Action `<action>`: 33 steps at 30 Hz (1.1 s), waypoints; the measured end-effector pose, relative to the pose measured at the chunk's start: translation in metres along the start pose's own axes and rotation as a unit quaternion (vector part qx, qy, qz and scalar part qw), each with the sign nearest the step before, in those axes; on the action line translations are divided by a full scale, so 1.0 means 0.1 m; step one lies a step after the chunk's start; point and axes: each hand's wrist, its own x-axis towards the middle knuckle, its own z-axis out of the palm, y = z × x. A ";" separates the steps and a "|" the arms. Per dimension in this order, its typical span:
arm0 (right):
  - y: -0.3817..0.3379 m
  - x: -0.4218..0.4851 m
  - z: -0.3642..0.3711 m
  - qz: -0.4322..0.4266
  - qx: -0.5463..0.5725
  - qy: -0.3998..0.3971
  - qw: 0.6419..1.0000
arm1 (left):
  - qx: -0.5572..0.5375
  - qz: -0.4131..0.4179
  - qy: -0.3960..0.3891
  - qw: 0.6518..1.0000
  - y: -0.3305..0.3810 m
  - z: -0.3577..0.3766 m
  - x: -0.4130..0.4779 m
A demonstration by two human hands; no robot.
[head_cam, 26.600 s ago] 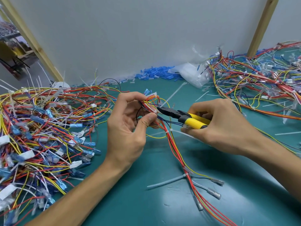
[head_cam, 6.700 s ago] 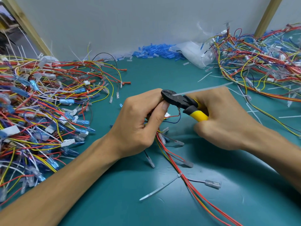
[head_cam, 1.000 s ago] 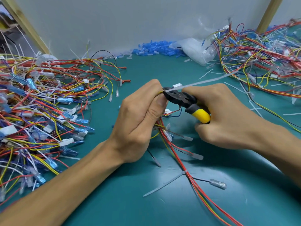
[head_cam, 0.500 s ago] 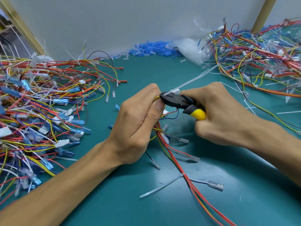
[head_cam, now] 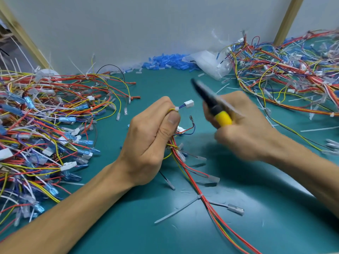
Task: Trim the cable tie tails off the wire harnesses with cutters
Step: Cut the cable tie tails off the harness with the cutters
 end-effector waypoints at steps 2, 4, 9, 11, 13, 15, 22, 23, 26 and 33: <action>-0.02 0.06 -0.07 0.067 0.150 0.042 0.986 | -0.005 -0.008 0.006 1.000 -0.01 -0.01 0.00; -0.02 0.10 -0.14 0.135 0.341 0.086 0.926 | -0.013 -0.021 0.015 1.000 -0.02 -0.02 0.00; 0.06 0.12 -0.24 0.168 0.541 0.113 0.816 | -0.049 -0.038 0.013 0.998 -0.06 -0.03 0.02; 0.09 0.12 -0.21 0.150 0.532 0.098 0.827 | -0.081 -0.056 -0.008 0.995 -0.10 -0.05 0.00; 0.09 0.11 -0.17 0.132 0.487 0.055 0.862 | -0.127 -0.077 -0.012 0.989 -0.12 -0.06 -0.01; 0.06 0.10 -0.12 0.112 0.407 0.004 0.906 | -0.182 -0.082 -0.016 0.980 -0.14 -0.07 -0.02; -0.08 -0.01 0.02 0.051 0.250 -0.105 0.961 | -0.186 -0.087 -0.045 0.978 -0.12 -0.06 0.00; -0.09 -0.01 0.02 0.044 0.239 -0.106 0.964 | -0.160 -0.093 -0.047 0.982 -0.12 -0.06 0.00; -0.06 0.01 0.03 0.049 0.203 -0.078 0.975 | -0.021 -0.122 -0.051 0.991 -0.17 -0.07 0.03; -0.01 0.08 -0.05 0.141 0.254 0.090 0.953 | 0.124 -0.138 0.022 0.982 -0.28 -0.10 0.08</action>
